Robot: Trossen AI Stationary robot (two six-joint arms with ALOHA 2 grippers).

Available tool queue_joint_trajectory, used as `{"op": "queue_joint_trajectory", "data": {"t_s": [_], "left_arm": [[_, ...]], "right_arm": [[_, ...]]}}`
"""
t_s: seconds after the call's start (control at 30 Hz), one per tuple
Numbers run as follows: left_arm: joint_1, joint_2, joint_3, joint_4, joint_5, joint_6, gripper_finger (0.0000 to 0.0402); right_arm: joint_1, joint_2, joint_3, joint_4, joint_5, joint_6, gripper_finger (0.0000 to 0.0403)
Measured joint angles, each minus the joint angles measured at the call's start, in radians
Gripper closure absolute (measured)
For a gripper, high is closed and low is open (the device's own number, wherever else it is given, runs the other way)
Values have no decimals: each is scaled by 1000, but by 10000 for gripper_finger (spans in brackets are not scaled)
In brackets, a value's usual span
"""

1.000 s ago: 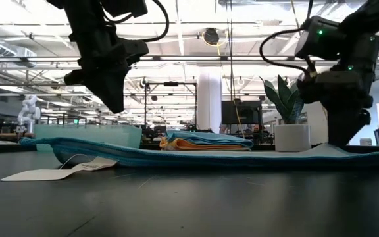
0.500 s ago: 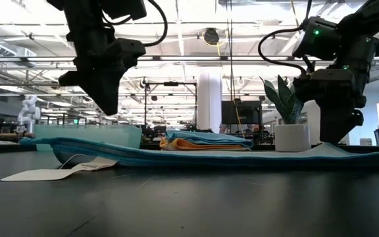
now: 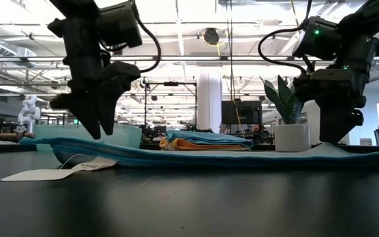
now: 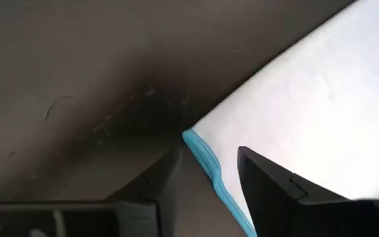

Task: Fold microfiber towels
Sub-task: Fold the light blue microfiber towel

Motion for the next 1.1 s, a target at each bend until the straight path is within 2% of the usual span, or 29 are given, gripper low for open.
{"op": "queue_joint_trajectory", "data": {"t_s": [0.3,0.47,1.1], "left_arm": [[43,0,-21,40,3,17,236],[43,0,-21,95,46,39,236],[37,67,-21,89,80,51,236]], "right_arm": [[-2,0,0,6,1,13,232],[-2,0,0,6,5,15,232],[-2,-1,0,14,5,15,232]]}}
